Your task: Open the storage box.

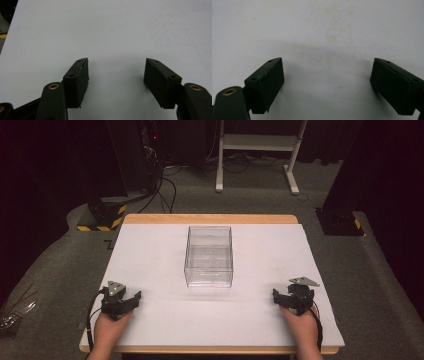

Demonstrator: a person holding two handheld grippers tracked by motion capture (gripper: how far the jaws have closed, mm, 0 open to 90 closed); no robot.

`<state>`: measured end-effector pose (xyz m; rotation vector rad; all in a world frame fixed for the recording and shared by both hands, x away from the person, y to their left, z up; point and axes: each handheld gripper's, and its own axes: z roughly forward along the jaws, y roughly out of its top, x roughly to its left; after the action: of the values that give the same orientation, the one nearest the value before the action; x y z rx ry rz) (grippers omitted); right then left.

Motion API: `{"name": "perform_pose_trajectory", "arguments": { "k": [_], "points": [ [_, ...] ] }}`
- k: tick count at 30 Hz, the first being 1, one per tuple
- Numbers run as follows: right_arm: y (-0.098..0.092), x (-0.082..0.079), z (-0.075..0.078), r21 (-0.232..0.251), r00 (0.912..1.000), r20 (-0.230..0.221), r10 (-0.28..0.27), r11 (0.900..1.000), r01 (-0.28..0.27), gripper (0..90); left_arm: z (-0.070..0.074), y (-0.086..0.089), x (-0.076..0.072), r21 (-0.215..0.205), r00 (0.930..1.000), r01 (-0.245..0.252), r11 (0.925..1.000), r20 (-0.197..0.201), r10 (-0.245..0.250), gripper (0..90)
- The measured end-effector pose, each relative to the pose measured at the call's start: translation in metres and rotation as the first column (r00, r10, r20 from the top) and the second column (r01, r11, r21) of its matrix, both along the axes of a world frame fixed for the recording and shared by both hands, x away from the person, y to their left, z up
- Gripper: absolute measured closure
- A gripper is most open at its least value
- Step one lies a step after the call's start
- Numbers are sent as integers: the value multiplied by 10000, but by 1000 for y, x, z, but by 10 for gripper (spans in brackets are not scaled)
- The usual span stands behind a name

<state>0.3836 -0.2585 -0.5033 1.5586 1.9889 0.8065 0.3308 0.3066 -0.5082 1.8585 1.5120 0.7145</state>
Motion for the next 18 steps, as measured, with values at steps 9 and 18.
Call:
{"name": "perform_pose_trajectory", "arguments": {
  "k": [9,18],
  "points": [
    [0,0,0,22,10000,4,-4,10000,4,118,0,0,0,7,10000,3,10000,-5,-3,368],
    [0,0,0,-26,10000,-36,40,10000,-40,119,0,0,0,-4,10000,-2,10000,0,2,368]
  ]
}}
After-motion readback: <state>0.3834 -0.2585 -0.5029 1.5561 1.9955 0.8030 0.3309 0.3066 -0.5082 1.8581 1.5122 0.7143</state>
